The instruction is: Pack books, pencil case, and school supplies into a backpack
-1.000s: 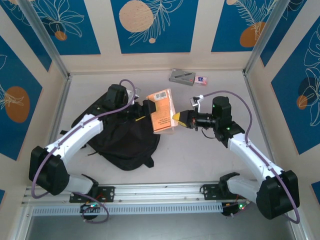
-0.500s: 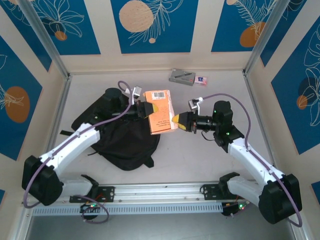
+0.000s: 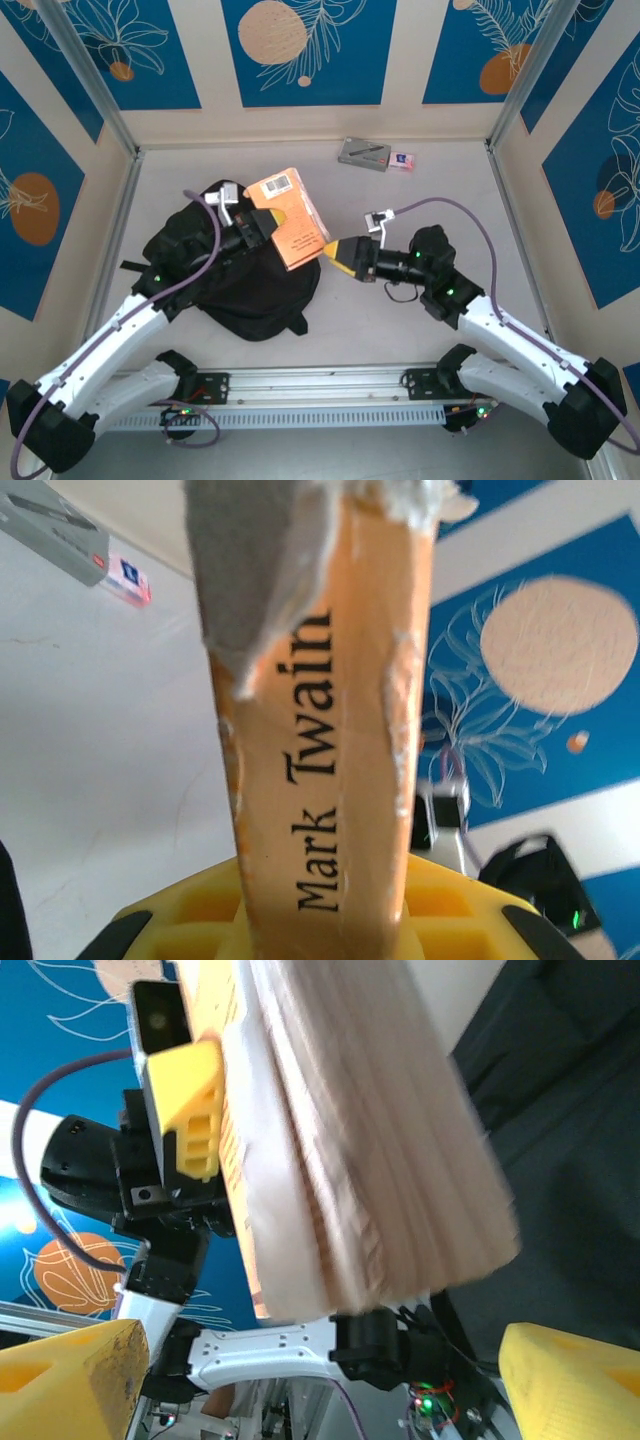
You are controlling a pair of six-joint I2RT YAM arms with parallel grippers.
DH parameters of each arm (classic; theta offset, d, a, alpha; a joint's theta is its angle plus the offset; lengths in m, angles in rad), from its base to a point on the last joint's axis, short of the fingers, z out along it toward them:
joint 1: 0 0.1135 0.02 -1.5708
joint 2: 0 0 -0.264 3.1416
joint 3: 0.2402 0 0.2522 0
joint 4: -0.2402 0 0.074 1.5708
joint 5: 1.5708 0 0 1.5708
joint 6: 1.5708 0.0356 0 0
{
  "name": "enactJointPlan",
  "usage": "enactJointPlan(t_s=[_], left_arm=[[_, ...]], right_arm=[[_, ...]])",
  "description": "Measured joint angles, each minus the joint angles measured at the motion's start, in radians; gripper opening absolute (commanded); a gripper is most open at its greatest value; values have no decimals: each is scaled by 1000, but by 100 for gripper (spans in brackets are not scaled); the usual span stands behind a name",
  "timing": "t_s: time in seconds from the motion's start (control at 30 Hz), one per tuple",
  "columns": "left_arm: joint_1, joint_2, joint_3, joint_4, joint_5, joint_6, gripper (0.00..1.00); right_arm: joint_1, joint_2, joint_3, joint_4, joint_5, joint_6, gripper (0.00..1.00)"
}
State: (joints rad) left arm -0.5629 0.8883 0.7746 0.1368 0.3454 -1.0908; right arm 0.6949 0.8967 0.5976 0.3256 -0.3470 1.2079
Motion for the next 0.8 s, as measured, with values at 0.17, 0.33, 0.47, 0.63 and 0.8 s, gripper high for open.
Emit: enactJointPlan(t_s=[0.17,0.33,0.47,0.63,0.8], left_arm=[[-17,-29,-36,44,-110,-103,0],[-32,-70,-37,65,-181,-169,0],[-40,-108,-44,69,-221,-199,0],[-63,-142,-80,72,-252,-221,0],[-81,-161,-103,72,-277,-233,0]], right_arm=[[146,75,-24,177,171,24,91],[204,185,-12,330,269,66,88],[230,241,-8,434,347,101,79],[237,288,14,535,401,115,65],[237,336,55,598,412,121,38]])
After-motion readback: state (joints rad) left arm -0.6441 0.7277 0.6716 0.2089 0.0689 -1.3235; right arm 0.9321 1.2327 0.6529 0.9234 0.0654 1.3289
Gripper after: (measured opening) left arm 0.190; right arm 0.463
